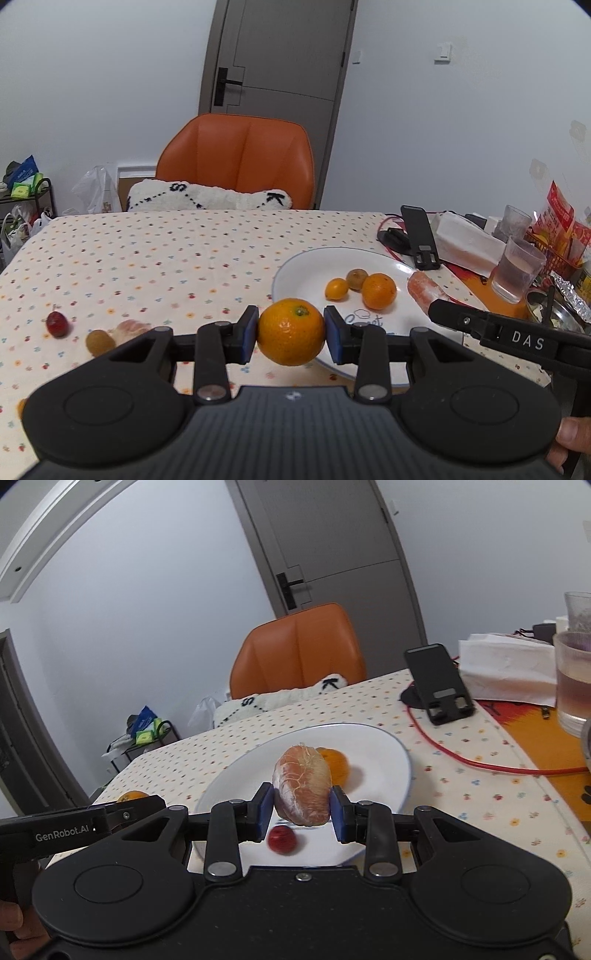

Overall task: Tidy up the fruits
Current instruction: 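Lower the pomelo segment onto the plate with the right gripper while the left lowers the orange there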

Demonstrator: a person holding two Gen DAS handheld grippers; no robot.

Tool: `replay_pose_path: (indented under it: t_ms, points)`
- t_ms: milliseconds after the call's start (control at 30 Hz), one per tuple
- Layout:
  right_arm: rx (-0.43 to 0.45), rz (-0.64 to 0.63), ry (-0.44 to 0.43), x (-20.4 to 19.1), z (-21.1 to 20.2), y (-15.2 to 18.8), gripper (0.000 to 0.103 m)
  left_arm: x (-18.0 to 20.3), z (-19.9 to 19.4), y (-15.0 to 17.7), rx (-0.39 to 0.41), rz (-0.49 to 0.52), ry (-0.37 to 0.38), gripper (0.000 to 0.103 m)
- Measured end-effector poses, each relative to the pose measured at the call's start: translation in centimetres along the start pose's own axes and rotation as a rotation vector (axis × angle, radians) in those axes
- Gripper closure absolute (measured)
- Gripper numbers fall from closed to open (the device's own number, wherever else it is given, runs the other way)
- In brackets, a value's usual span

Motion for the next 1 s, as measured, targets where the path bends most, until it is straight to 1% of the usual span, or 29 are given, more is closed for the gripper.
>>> replay_pose_path:
  t_ms: [267, 467, 567, 667, 833, 900, 1000]
  points:
    - [-0.003, 0.016, 0.023, 1.5, 0.7, -0.3, 0.072, 1.6, 1.9, -0.3, -0.017, 0.014, 0.029, 0.066]
    - [-0.008, 0.017, 0.025, 1.5, 1.0, -0.4, 0.072, 2.2, 2.9, -0.2, -0.031, 0.017, 0.048, 0.066]
    - [-0.035, 0.035, 0.037, 1.6, 1.3, -0.2, 0.067, 2.6, 3.2, -0.4, -0.032, 0.024, 0.055, 0.066]
    - [-0.022, 0.046, 0.027, 1.7, 0.8, -0.5, 0.066, 3.0, 3.4, -0.7, -0.027, 0.031, 0.062, 0.066]
    - [-0.02, 0.04, 0.021, 1.8, 0.2, -0.6, 0.066, 3.6, 3.9, -1.2, -0.031, 0.038, 0.063, 0.066]
    - [-0.025, 0.037, 0.022, 1.9, 0.1, -0.5, 0.066, 3.6, 3.8, -1.4, -0.015, 0.043, 0.047, 0.064]
    - [-0.031, 0.041, 0.021, 1.9, 0.1, -0.3, 0.066, 3.5, 3.6, -1.7, -0.012, 0.048, 0.043, 0.063]
Point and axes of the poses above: each gripper's, at about its wrist camera, not at the fingertips, and z roughly the way its jaws point, x to its right, y to its underside, the point moved 8 cm from there along z, roughly the way its jaws point, and after that the axes turned 10 degrees about z, right-handed, at the moved point
